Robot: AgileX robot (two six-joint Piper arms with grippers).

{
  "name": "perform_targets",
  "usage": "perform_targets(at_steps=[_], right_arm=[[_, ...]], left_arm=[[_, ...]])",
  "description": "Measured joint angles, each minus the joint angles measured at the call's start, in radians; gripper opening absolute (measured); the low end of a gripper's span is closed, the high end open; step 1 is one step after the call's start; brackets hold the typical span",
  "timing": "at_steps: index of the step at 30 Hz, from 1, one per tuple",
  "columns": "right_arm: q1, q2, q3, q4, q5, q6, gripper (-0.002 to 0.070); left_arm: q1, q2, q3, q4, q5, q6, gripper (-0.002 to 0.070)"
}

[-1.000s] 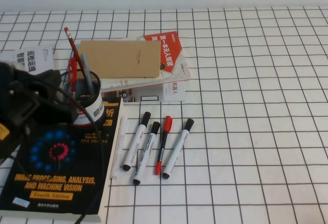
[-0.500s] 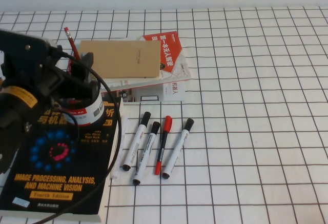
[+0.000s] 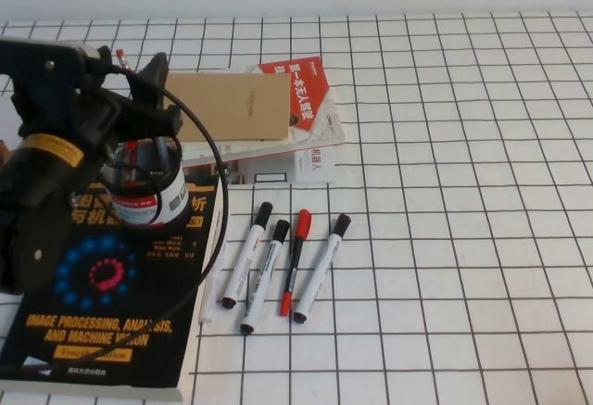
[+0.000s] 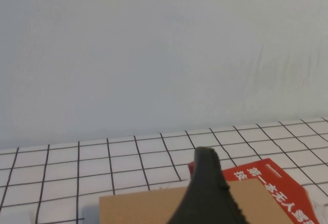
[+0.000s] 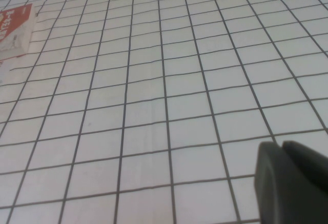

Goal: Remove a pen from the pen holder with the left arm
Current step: 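Take a marker out of the pen holder and lay it on the table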

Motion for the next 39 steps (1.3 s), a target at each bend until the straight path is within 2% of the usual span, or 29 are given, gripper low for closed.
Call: perform_targets(at_steps=[16,19,24,26,39], right_arm=[[0.000,0.000,0.000,0.000,0.000,0.000,-0.0017],[0.000,0.000,0.000,0.000,0.000,0.000,-0.0017],[0.000,0.000,0.000,0.000,0.000,0.000,-0.0017],[0.000,0.000,0.000,0.000,0.000,0.000,-0.0017],[0.000,0.000,0.000,0.000,0.000,0.000,-0.0017]], left_arm=[[0.014,0.102,-0.078,-0.050,-0.006,0.000,0.0432],[0.016,0.102,-0.079,-0.050,-0.006,0.000,0.0344],[0.016,0.102,-0.079,-0.048,-0.006,0.000,0.0104],[0.016,0.102,-0.079,-0.041,-0.006,0.000,0.0050],[0.016,0.026,-0.079,0.013,-0.010,0.000,0.0029]])
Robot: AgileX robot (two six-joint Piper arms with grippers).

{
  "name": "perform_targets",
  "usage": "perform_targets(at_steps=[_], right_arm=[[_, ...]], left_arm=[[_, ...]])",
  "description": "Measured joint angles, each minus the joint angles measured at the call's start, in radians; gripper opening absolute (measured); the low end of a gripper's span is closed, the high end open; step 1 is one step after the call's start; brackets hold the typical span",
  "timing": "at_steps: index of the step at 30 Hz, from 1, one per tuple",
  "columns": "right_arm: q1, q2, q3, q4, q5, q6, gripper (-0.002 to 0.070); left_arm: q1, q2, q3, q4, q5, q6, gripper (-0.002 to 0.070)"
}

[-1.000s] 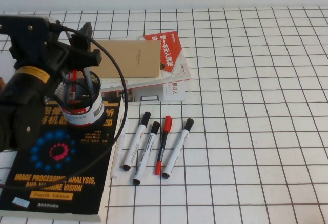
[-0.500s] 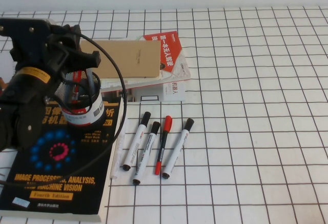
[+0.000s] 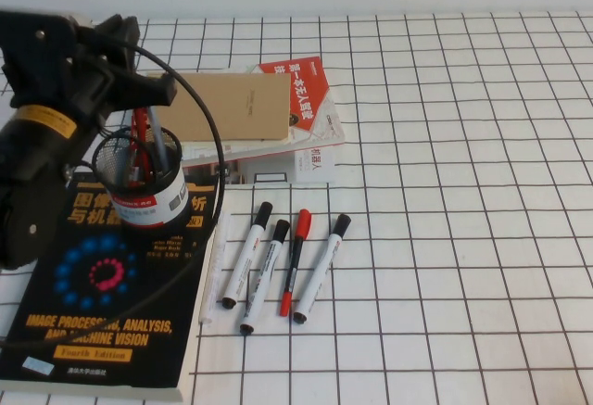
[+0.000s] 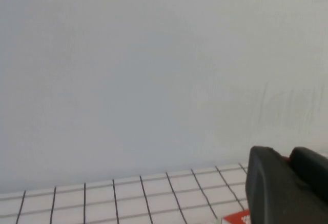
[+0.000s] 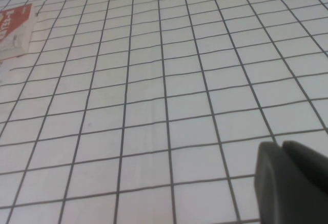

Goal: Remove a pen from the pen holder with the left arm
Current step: 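Take a marker out of the pen holder and lay it on the table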

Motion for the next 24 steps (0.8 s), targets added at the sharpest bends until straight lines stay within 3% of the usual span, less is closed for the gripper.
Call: perform_targets(at_steps=[6,12,19,24], right_arm=[[0.000,0.000,0.000,0.000,0.000,0.000,-0.0017],[0.000,0.000,0.000,0.000,0.000,0.000,-0.0017],[0.000,0.000,0.000,0.000,0.000,0.000,-0.0017],[0.000,0.000,0.000,0.000,0.000,0.000,-0.0016]], left_arm=[[0.002,-0.114,-0.023,0.062,0.027,0.001,0.0029],[0.002,-0.219,-0.149,0.225,0.256,-0.081,0.0029],[-0.071,-0.266,-0.372,0.682,0.660,-0.627,0.0029],[-0.209,-0.261,-0.432,0.832,0.830,-0.726,0.0028]])
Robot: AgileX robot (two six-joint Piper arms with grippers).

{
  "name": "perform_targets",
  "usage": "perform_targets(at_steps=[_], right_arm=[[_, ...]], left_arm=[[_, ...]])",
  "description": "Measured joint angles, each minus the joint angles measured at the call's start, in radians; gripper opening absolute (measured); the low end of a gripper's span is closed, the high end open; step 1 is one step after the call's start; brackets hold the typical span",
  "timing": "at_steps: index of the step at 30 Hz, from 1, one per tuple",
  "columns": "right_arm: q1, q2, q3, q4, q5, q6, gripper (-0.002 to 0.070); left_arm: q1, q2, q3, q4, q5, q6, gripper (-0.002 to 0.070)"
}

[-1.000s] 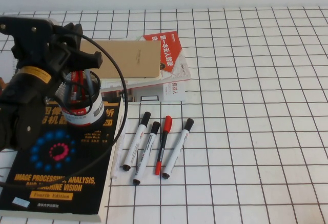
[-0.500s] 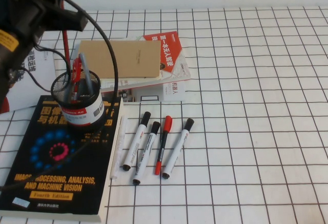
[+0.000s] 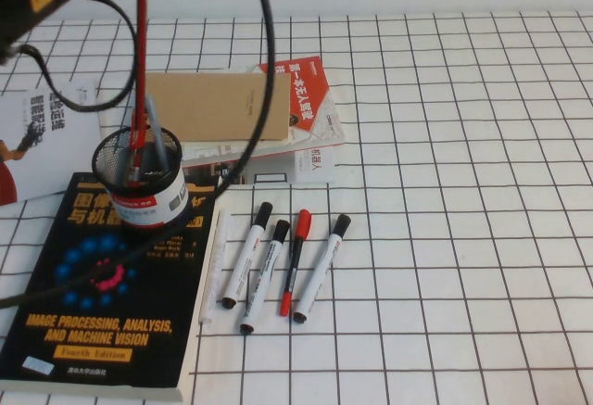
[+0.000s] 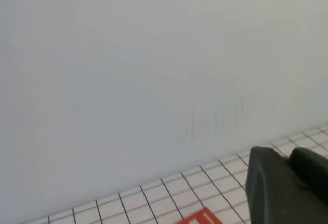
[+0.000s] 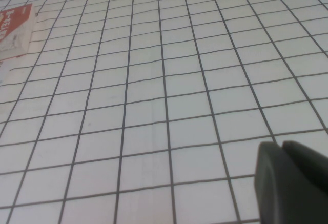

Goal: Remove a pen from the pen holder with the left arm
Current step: 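Take a marker out of the pen holder and lay it on the table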

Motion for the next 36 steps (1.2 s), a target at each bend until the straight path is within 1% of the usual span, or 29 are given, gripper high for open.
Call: perform_targets(at_steps=[2,3,5,8,12,16,24,27,29,36], right_arm=[[0.000,0.000,0.000,0.000,0.000,0.000,-0.0016],[0.000,0.000,0.000,0.000,0.000,0.000,-0.0016],[0.000,0.000,0.000,0.000,0.000,0.000,-0.0017],[0.000,0.000,0.000,0.000,0.000,0.000,-0.0017],[0.000,0.000,0.000,0.000,0.000,0.000,-0.0016],[0.000,0.000,0.000,0.000,0.000,0.000,-0.0016],[0.000,0.000,0.000,0.000,0.000,0.000,-0.0016],[0.000,0.000,0.000,0.000,0.000,0.000,-0.0017],[0.000,0.000,0.000,0.000,0.000,0.000,-0.0017],[0.000,0.000,0.000,0.000,0.000,0.000,-0.0017]], left_arm=[[-0.044,0.015,-0.007,-0.008,0.051,0.030,0.0029],[-0.065,0.026,-0.009,-0.033,0.079,0.063,0.0028],[-0.093,0.057,-0.016,-0.109,0.136,0.144,0.0028],[-0.125,0.111,-0.037,-0.263,0.241,0.282,0.0028],[-0.134,0.190,-0.074,-0.458,0.392,0.413,0.0028],[-0.134,0.272,-0.126,-0.600,0.522,0.480,0.0028],[-0.134,0.429,-0.221,-0.880,0.664,0.666,0.0027],[-0.126,0.510,-0.243,-0.953,0.701,0.691,0.0027],[-0.124,0.563,-0.255,-0.975,0.723,0.693,0.0027],[-0.114,0.719,-0.310,-1.044,0.731,0.625,0.0027]])
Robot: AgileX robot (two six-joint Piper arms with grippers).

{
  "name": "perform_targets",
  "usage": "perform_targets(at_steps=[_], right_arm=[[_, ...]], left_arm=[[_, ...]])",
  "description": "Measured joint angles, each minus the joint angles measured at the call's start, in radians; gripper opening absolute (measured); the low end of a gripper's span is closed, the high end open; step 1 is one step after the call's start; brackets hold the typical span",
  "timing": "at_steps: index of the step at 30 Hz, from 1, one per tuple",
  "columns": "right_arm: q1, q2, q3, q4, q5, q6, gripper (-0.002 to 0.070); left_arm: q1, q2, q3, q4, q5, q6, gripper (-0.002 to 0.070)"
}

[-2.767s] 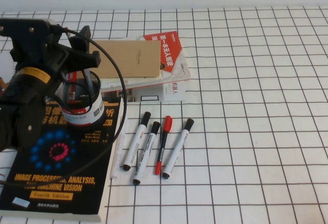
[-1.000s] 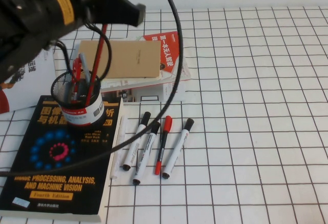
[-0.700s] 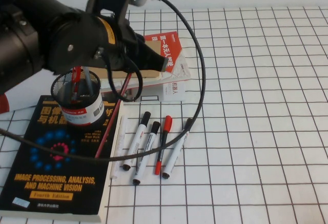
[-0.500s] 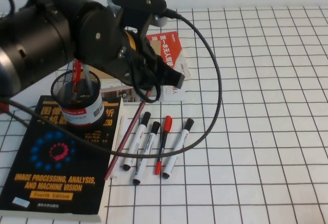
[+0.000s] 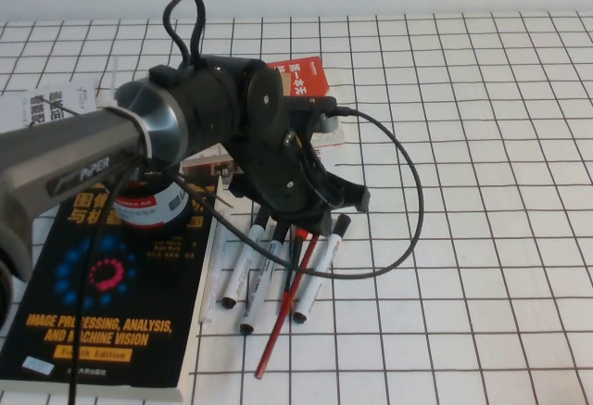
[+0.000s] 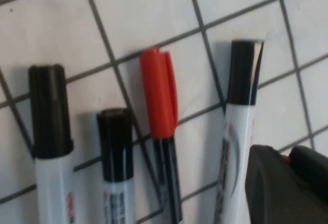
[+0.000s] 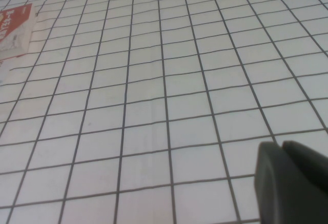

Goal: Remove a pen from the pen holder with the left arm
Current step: 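Take a marker out of the pen holder and lay it on the table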

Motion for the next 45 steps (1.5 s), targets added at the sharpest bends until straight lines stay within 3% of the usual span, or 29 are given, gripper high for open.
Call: perform_targets(at_steps=[8,14,23,25,29,32,45], right_arm=[[0.000,0.000,0.000,0.000,0.000,0.000,-0.0016],[0.000,0.000,0.000,0.000,0.000,0.000,-0.0017],[0.000,0.000,0.000,0.000,0.000,0.000,-0.0016],[0.000,0.000,0.000,0.000,0.000,0.000,-0.0017],[0.000,0.000,0.000,0.000,0.000,0.000,-0.0017],[0.000,0.000,0.000,0.000,0.000,0.000,-0.0017],[0.000,0.000,0.000,0.000,0.000,0.000,-0.0016]], left_arm=[[0.028,0.069,-0.082,-0.127,-0.162,-0.200,0.0027],[0.028,0.118,-0.084,-0.135,-0.285,-0.354,0.0027],[0.028,0.175,-0.084,-0.100,-0.269,-0.325,0.0043],[0.028,0.177,-0.084,-0.100,-0.265,-0.307,0.0074],[0.028,0.177,-0.084,-0.100,-0.265,-0.302,0.0215],[0.028,0.177,-0.084,-0.099,-0.265,-0.302,0.0265],[0.026,0.177,-0.084,-0.043,-0.267,-0.302,0.0286]])
